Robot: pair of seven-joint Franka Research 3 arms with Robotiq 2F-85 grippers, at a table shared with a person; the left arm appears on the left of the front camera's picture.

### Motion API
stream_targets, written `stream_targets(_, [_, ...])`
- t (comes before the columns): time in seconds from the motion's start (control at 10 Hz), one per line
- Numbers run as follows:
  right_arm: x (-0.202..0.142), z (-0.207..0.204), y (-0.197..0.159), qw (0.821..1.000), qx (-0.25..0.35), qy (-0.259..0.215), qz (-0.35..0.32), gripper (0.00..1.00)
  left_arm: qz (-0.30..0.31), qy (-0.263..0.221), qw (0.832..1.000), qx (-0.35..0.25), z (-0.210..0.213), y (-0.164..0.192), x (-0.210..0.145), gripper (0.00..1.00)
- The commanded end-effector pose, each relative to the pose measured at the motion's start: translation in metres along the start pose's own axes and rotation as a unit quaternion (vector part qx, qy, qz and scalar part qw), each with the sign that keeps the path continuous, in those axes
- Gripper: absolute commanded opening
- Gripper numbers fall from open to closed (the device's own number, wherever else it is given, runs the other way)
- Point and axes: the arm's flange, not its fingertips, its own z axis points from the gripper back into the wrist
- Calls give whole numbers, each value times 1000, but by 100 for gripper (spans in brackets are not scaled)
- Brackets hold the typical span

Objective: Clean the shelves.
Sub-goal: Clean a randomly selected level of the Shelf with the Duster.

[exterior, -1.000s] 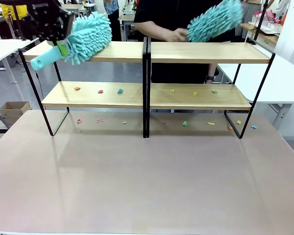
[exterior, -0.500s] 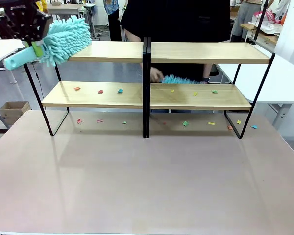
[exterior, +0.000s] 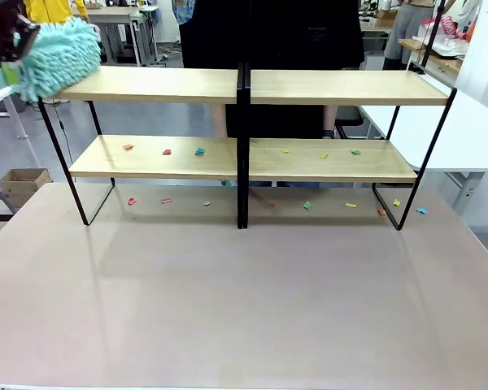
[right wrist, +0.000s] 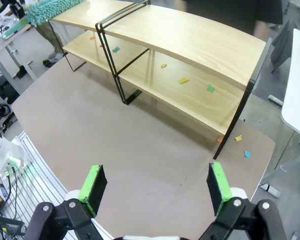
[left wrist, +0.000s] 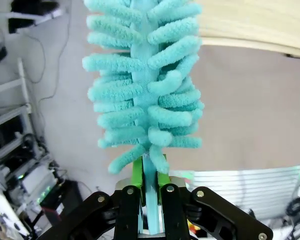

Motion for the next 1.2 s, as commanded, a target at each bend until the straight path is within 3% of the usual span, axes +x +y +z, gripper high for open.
stream_targets(0.0, [-1,-1,-1,1000,2,-3,6,100,2,-69,995,77,9,3,-23,12])
stream_targets(0.1, [-1,-1,-1,1000,2,-3,6,100,1,-96,991,92,16,1,-30,12])
stream_targets(0.6, [-1,-1,-1,1000,2,-3,6,100,-21,-79,996,34,17,5,-36,12])
stream_targets(0.9, [-1,-1,-1,1000,2,-3,6,100,-77,-75,990,-95,31,10,-53,12])
stream_targets(1.1, [-1,-1,-1,1000,2,-3,6,100,-117,-76,975,-170,45,34,-95,12])
